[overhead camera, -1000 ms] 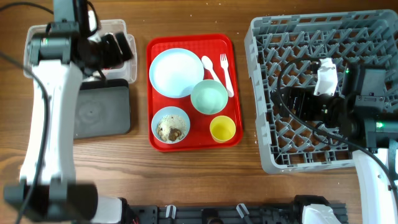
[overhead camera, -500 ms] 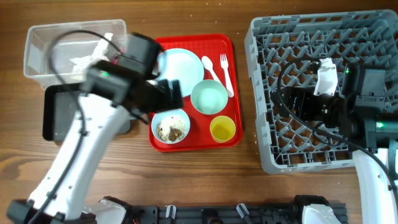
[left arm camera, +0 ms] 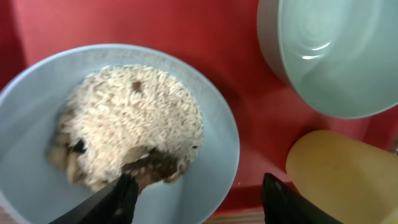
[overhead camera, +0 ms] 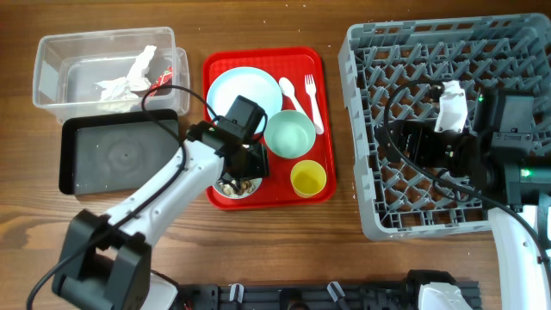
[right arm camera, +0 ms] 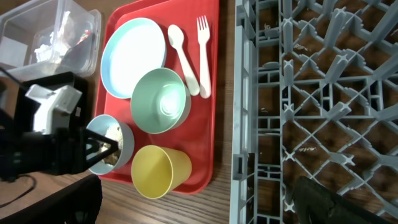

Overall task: Sort waste into correct bins and load items into the dishwasher rack
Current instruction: 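Grasp the blue bowl of rice with the left gripper, then tip the blue bowl over the black tray to empty the rice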

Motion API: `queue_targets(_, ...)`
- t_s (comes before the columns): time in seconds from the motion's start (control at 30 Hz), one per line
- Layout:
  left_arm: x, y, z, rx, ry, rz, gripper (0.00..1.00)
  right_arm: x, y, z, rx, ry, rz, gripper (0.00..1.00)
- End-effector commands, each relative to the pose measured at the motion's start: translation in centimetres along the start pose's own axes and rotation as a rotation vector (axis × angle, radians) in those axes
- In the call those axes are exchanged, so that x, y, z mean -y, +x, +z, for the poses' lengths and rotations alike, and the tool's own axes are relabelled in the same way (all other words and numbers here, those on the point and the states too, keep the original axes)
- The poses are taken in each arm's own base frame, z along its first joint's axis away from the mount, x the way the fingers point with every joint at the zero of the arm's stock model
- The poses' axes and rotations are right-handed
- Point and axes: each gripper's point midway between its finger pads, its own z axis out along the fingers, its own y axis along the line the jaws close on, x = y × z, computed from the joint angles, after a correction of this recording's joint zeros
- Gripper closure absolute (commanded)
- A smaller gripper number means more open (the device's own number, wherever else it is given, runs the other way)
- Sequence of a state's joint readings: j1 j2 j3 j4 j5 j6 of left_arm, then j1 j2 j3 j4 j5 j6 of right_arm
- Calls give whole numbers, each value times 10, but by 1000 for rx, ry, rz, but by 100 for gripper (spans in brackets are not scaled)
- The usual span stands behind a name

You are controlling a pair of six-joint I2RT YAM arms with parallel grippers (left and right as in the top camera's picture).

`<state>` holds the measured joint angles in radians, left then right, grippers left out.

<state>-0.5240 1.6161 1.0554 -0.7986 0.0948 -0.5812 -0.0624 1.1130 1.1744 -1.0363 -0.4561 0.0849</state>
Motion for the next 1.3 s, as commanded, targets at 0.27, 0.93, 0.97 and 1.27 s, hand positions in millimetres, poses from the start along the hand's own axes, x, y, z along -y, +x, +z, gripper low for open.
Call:
queue_targets(0.27,-3,5,47,-47,-83,30,64,-2,-2,-2,2,-9,-7,0)
queue_targets(0.93,3,-6,28,-3,-71,30,96,-2,-3,-1,5,-9,-9,0)
queue_targets(0.97,4,-8,20,3,-67,25,96,-2,-3,-1,5,-9,-9,0)
queue_targets(1.27,-58,-45,-84,120,26,-113,96,-2,-2,-1,3,-9,-8,0)
